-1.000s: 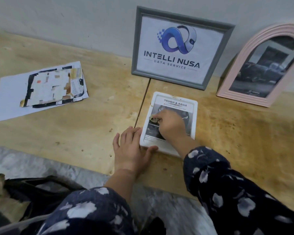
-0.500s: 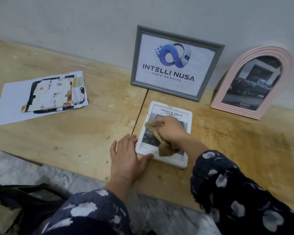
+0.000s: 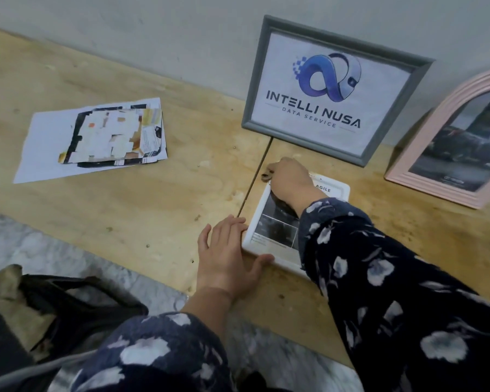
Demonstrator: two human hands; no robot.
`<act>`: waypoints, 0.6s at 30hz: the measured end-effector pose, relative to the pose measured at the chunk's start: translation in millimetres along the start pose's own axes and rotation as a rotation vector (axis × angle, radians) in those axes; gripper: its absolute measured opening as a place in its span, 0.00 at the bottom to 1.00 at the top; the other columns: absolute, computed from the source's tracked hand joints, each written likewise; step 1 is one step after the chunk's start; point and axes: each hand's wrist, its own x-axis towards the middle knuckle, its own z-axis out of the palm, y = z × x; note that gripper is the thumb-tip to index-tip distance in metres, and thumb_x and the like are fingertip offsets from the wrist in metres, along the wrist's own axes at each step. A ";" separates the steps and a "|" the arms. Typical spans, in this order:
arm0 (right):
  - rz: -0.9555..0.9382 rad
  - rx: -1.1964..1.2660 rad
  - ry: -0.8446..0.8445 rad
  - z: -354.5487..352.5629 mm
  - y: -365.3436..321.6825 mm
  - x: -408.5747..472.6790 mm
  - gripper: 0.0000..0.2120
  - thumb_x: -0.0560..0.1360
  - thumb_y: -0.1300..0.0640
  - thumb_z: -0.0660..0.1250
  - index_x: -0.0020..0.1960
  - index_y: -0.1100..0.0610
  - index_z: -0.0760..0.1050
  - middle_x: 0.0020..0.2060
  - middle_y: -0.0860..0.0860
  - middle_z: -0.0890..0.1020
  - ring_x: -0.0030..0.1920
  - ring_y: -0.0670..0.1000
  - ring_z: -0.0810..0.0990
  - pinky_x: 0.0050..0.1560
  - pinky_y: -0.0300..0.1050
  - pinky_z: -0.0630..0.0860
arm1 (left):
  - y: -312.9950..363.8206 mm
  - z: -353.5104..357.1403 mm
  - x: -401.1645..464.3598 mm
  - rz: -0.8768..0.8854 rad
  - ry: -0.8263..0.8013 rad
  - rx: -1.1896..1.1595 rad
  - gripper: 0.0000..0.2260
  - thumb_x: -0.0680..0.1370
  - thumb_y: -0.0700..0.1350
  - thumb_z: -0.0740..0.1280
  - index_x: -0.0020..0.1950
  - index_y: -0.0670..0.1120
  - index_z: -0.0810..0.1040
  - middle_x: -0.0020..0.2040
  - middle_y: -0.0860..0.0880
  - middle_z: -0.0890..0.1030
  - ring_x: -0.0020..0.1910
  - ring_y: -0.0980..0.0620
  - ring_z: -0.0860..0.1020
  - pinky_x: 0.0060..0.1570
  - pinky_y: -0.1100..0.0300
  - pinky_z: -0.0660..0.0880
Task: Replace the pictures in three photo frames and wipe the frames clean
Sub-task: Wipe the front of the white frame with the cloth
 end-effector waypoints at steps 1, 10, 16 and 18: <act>-0.004 0.001 0.001 2.5 -1.6 -5.4 0.20 0.74 0.69 0.54 0.59 0.58 0.78 0.56 0.57 0.76 0.57 0.60 0.76 0.50 0.44 0.71 | -0.7 0.1 -0.4 -0.001 0.004 -0.006 0.32 0.71 0.71 0.58 0.69 0.54 0.63 0.71 0.57 0.64 0.73 0.58 0.57 0.75 0.51 0.45; -0.164 -0.025 -0.076 22.4 -7.4 -62.5 0.17 0.72 0.68 0.57 0.54 0.52 0.76 0.45 0.53 0.74 0.50 0.59 0.76 0.39 0.45 0.64 | 3.4 -1.9 -2.0 -0.062 0.017 0.008 0.41 0.70 0.71 0.58 0.77 0.52 0.53 0.78 0.52 0.50 0.77 0.55 0.47 0.74 0.43 0.42; -0.217 0.055 -0.159 26.4 -7.2 -84.2 0.22 0.75 0.66 0.56 0.62 0.47 0.76 0.51 0.55 0.78 0.53 0.58 0.77 0.48 0.50 0.74 | 0.8 1.4 -3.0 -0.036 0.041 -0.047 0.40 0.69 0.72 0.52 0.75 0.53 0.52 0.77 0.52 0.52 0.76 0.54 0.49 0.74 0.41 0.42; -0.230 0.072 -0.182 28.4 -6.0 -89.9 0.25 0.75 0.65 0.55 0.64 0.43 0.75 0.51 0.53 0.78 0.52 0.57 0.76 0.47 0.48 0.72 | -1.0 3.7 -3.2 -0.025 0.045 -0.040 0.40 0.69 0.72 0.50 0.75 0.52 0.52 0.77 0.51 0.52 0.77 0.54 0.48 0.74 0.41 0.43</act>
